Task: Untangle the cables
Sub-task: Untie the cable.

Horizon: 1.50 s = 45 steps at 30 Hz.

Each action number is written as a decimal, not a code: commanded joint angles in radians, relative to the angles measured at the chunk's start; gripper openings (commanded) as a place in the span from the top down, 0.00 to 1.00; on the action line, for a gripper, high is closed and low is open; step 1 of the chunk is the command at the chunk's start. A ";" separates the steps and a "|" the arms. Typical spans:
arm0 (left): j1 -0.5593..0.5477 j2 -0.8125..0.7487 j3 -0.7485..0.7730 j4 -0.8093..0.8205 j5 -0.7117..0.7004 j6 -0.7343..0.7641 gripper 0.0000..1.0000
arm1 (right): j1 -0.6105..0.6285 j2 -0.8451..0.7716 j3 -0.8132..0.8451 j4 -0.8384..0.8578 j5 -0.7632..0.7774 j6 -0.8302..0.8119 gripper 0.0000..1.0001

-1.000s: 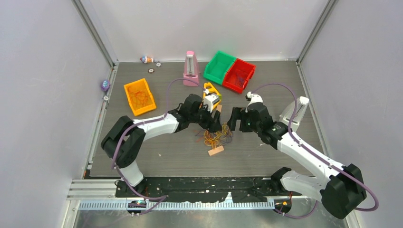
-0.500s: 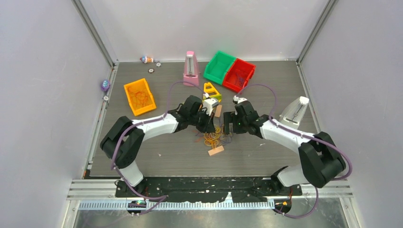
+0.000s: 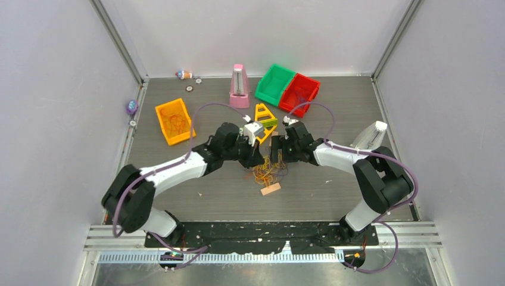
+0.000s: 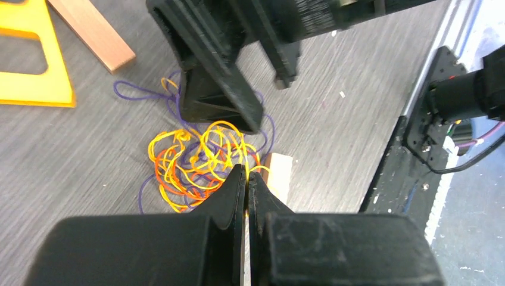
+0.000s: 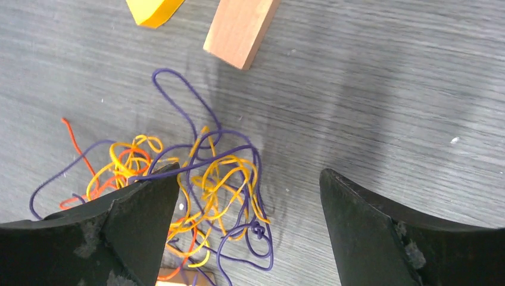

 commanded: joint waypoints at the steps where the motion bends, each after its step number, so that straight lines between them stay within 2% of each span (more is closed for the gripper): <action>1: 0.004 -0.217 -0.002 -0.011 -0.068 0.016 1.00 | -0.017 0.039 0.001 -0.053 0.153 0.102 0.11; 6: 0.007 -0.418 0.033 -0.216 -0.225 0.000 1.00 | -0.120 -0.006 -0.071 -0.079 0.223 0.154 0.25; 7: 0.009 -0.448 0.043 -0.246 -0.268 -0.012 1.00 | -0.136 -0.029 -0.084 -0.063 0.214 0.150 0.32; 10: 0.025 -0.531 0.086 -0.319 -0.361 -0.041 1.00 | -0.205 -0.073 -0.151 -0.014 0.117 0.161 0.41; 12: 0.035 -0.568 0.125 -0.365 -0.405 -0.053 1.00 | -0.222 -0.108 -0.175 0.004 0.101 0.170 0.45; 17: 0.086 -0.616 0.231 -0.527 -0.609 -0.123 1.00 | -0.241 -0.204 -0.193 -0.020 0.155 0.152 0.45; 20: 0.146 -0.640 0.229 -0.531 -0.574 -0.143 1.00 | -0.248 -0.249 -0.197 -0.033 0.156 0.121 0.43; 23: 0.156 -0.618 0.230 -0.485 -0.403 -0.128 1.00 | -0.248 -0.332 -0.228 0.025 0.021 0.050 0.36; 25: 0.156 -0.590 0.236 -0.455 -0.262 -0.122 1.00 | -0.248 -0.399 -0.268 0.084 -0.071 0.025 0.16; 27: 0.155 -0.568 0.242 -0.434 -0.173 -0.124 1.00 | -0.245 -0.459 -0.296 0.144 -0.142 0.017 0.03; 30: 0.154 -0.548 0.264 -0.422 -0.101 -0.120 1.00 | -0.226 -0.517 -0.284 0.164 -0.215 -0.017 0.01; 34: 0.151 -0.515 0.315 -0.418 0.003 -0.123 1.00 | -0.136 -0.582 -0.280 0.237 -0.292 -0.073 0.00; 42: 0.091 -0.430 0.408 -0.445 0.094 -0.119 1.00 | 0.107 -0.622 -0.284 0.413 -0.260 -0.163 0.00; 45: 0.071 -0.417 0.423 -0.459 0.094 -0.111 1.00 | 0.151 -0.609 -0.307 0.509 -0.208 -0.169 0.00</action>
